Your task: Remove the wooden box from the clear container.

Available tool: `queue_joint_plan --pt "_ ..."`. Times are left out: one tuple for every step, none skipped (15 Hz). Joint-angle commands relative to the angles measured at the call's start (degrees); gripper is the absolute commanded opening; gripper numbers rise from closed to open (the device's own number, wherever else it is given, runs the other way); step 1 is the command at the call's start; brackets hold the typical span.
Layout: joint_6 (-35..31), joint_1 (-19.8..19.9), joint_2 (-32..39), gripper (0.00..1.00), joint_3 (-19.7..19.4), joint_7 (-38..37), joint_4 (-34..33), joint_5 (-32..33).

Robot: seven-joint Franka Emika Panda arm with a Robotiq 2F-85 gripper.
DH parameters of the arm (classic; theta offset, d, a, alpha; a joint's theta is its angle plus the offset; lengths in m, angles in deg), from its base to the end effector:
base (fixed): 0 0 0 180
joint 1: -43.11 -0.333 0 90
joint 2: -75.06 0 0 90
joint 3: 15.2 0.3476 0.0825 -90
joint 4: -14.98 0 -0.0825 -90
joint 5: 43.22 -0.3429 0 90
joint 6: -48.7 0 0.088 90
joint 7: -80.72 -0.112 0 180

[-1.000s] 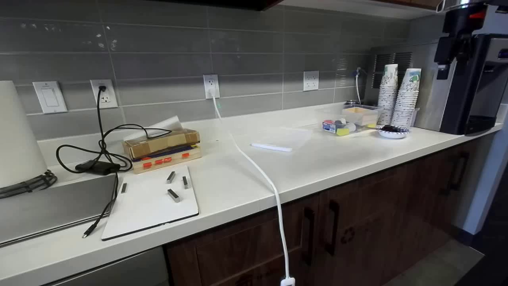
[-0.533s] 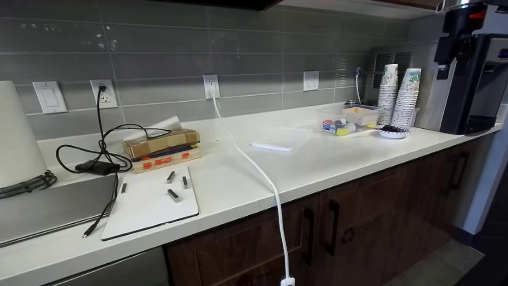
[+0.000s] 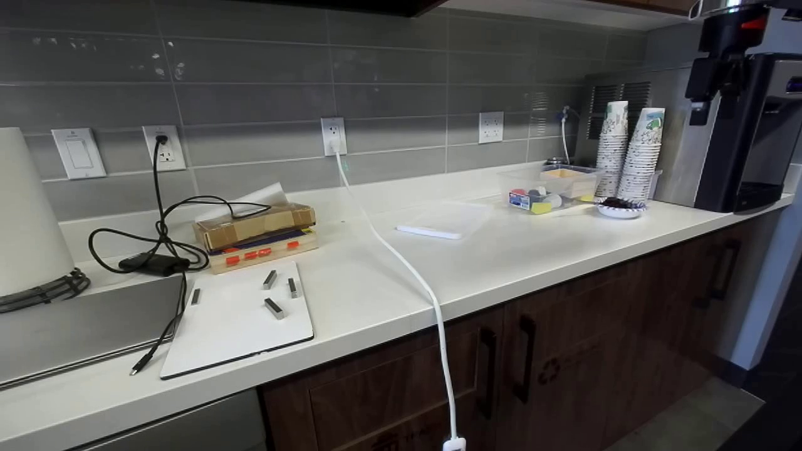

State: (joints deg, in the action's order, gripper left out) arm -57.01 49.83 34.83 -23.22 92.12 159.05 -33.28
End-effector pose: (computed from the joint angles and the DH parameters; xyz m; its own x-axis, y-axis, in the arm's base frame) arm 0.2696 -0.0955 0.5384 0.9998 0.0184 0.0120 0.0173 -0.9965 0.0820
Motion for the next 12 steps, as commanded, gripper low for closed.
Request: queue_joint_plan --pt "0.2 -0.4 0.0 1.00 -0.3 -0.2 -0.1 0.2" --pt "-0.5 -0.3 0.2 1.00 -0.5 -0.2 -1.3 0.1" --pt "-0.7 -0.2 0.4 1.00 -0.5 0.1 -2.4 0.6" --pt "-1.3 0.1 0.5 1.00 -0.2 0.2 -4.1 1.7" --pt "-2.0 0.4 0.6 1.00 -0.1 0.1 -5.7 2.4" --pt "-2.7 0.6 0.8 1.00 -0.1 0.3 -8.0 3.5" --pt "-3.2 0.7 1.4 1.00 -0.2 0.7 -10.4 4.3" --pt "-4.3 0.9 2.5 1.00 -0.4 0.9 -12.9 5.6" --pt "-4.8 0.8 3.6 1.00 -0.9 1.4 -15.2 6.1" --pt "-5.9 0.7 5.1 1.00 -1.5 2.0 -17.7 6.5" --pt "-7.3 0.7 6.8 1.00 -2.2 2.5 -20.1 6.8" --pt "-9.5 0.4 8.9 1.00 -3.2 3.7 -22.2 6.9"
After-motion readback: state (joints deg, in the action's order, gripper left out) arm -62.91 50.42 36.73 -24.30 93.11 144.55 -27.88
